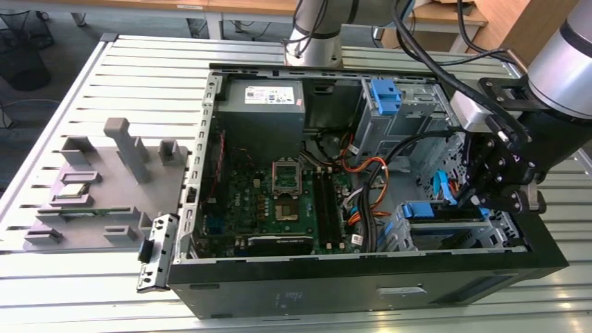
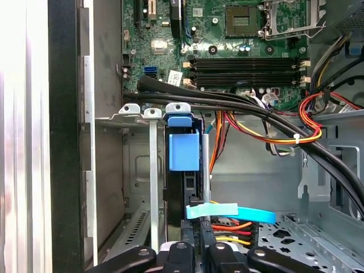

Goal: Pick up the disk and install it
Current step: 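Insert the second disk wire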

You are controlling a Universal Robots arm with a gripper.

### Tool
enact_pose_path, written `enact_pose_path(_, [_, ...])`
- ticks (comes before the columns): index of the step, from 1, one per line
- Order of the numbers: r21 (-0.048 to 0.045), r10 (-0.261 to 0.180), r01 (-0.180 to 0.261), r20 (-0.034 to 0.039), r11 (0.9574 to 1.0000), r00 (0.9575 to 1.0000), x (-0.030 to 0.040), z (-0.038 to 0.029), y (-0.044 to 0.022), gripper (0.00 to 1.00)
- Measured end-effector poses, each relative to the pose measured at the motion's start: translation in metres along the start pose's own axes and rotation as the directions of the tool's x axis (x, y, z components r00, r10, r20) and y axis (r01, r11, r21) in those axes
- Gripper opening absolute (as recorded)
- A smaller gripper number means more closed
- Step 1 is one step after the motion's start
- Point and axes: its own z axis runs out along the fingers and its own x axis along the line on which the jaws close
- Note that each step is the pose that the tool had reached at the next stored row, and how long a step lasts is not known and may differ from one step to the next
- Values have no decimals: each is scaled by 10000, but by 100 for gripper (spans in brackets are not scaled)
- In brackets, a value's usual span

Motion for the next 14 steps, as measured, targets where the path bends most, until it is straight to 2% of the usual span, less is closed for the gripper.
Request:
enact_pose_path(5, [0, 0, 0, 0, 10000, 10000, 0, 0, 0, 17])
enact_pose_path(7, [-1, 1, -1, 27, 10000, 10000, -1, 12, 1, 18])
enact_pose_path(8, [-1, 0, 0, 21, 10000, 10000, -1, 11, 0, 18])
enact_pose_path(9, [0, 1, -1, 14, 10000, 10000, 0, 7, 0, 24])
enact_pose_path(14, [0, 0, 0, 2, 10000, 10000, 0, -16, 0, 24])
